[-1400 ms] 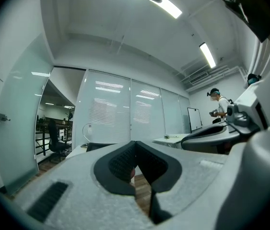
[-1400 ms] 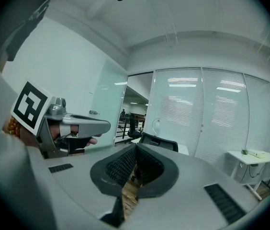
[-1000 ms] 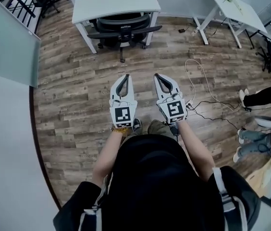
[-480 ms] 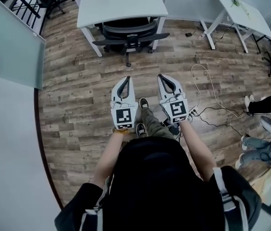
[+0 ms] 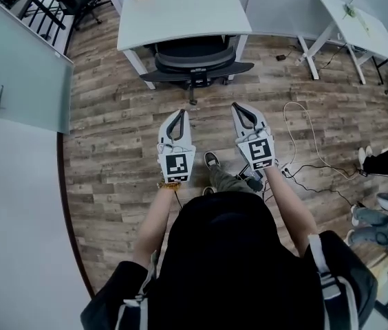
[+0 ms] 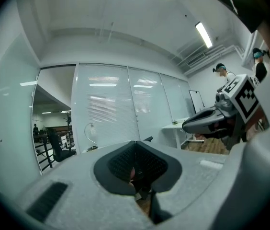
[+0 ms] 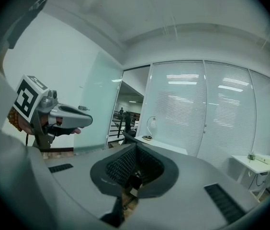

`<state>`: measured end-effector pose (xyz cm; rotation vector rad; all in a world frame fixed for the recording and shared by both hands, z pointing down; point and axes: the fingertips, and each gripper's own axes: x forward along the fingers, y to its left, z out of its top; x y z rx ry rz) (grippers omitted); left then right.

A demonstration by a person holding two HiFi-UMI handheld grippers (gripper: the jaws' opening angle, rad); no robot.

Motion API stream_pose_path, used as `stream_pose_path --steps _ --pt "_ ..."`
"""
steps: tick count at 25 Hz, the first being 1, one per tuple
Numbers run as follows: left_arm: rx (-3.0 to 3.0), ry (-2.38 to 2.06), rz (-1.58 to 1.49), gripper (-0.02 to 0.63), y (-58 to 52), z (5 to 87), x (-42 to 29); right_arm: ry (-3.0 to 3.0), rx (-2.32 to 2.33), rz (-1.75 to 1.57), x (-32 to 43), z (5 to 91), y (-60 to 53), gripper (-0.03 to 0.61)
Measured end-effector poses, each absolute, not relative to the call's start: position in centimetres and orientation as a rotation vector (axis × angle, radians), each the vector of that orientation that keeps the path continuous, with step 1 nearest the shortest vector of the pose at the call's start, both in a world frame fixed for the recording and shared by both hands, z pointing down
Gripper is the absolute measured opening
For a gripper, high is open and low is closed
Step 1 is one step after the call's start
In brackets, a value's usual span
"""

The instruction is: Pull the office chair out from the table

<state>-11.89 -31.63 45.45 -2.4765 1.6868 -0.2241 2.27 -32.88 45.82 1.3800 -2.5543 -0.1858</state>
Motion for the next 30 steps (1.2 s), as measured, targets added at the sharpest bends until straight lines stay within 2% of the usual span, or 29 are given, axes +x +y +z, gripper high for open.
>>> stream_pose_path --steps 8,17,30 --pt "-2.424 1.633 -0.410 0.020 -37.6 47.2 -13.8 -2.475 1.275 -0.254 3.5 48.2 -39.3 0.008" --pt "-2.338 1.495 -0.723 0.021 -43.9 51.7 -14.4 -2.355 0.984 -0.476 4.0 51.8 -47.0 0.008" --pt "-2.126 1.080 -1.238 0.026 -48.4 59.5 -16.5 -2.183 0.535 -0.689 2.9 59.6 -49.9 0.012"
